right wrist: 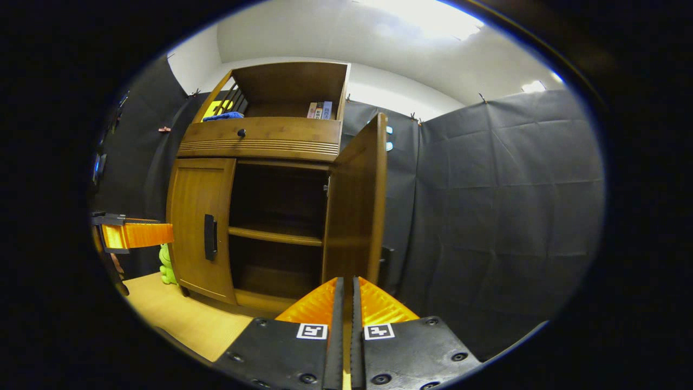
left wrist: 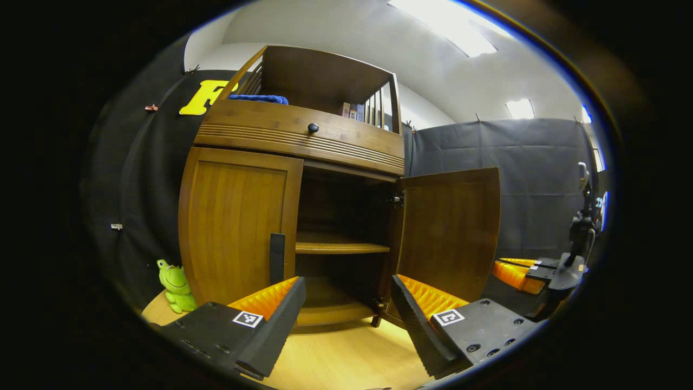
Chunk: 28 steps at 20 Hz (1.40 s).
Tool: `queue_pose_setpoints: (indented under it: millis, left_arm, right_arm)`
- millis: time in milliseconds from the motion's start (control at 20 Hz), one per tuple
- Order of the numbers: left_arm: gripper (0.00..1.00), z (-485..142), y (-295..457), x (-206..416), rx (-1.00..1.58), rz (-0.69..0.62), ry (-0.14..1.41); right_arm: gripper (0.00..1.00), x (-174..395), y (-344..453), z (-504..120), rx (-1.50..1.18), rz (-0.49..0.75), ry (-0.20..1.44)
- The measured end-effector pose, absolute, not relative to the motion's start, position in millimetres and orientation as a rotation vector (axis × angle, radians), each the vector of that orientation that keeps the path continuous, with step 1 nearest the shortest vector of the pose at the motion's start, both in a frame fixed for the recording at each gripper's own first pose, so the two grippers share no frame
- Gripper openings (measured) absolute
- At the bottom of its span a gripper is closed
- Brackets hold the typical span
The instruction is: Open the right door of the double-door shoe cabinet with the right hand, and open the left door with the left hand.
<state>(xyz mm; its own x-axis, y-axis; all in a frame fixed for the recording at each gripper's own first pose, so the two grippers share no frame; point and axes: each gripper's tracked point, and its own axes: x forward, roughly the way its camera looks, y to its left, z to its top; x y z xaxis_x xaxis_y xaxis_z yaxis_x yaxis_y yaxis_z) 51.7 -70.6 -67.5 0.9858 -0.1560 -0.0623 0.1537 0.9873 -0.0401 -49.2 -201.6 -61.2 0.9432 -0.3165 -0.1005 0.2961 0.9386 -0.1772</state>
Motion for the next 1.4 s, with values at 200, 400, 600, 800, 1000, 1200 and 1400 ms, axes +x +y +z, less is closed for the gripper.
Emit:
queue_pose_setpoints:
  millis: [200, 400, 600, 800, 1000, 1200, 1400]
  left_arm:
    - [0.99, -74.8, -50.0, 60.1, -0.011, -0.099, 0.073]
    - [0.99, -72.8, -38.7, 72.4, 0.011, -0.075, 0.025]
    - [0.98, -73.0, -29.4, 94.6, 0.05, -0.056, -0.018]
    - [0.98, -79.5, -18.9, 127.2, 0.093, -0.013, -0.055]
    - [0.97, -91.3, -6.2, 160.2, 0.114, 0.028, -0.063]
    - [0.96, -105.4, 11.1, 190.1, 0.107, 0.058, -0.061]
    - [0.96, -118.1, 22.9, 217.8, 0.094, 0.087, -0.049]
  right_arm:
    - [0.19, -48.7, -178.1, -60.1, -0.163, -0.259, 0.128]
    - [0.58, -44.5, -173.4, -60.9, -0.184, -0.248, 0.123]
    - [0.92, -34.5, -176.6, -64.0, -0.111, -0.242, 0.133]
    - [0.92, -33.9, -180.3, -66.6, -0.105, -0.237, 0.125]
    - [0.92, -35.4, -177.2, -58.7, -0.09, -0.215, 0.096]
    - [0.92, -34.2, -178.5, -53.4, -0.083, -0.21, 0.073]
    - [0.93, -30.9, -181.0, -48.3, -0.083, -0.202, 0.045]
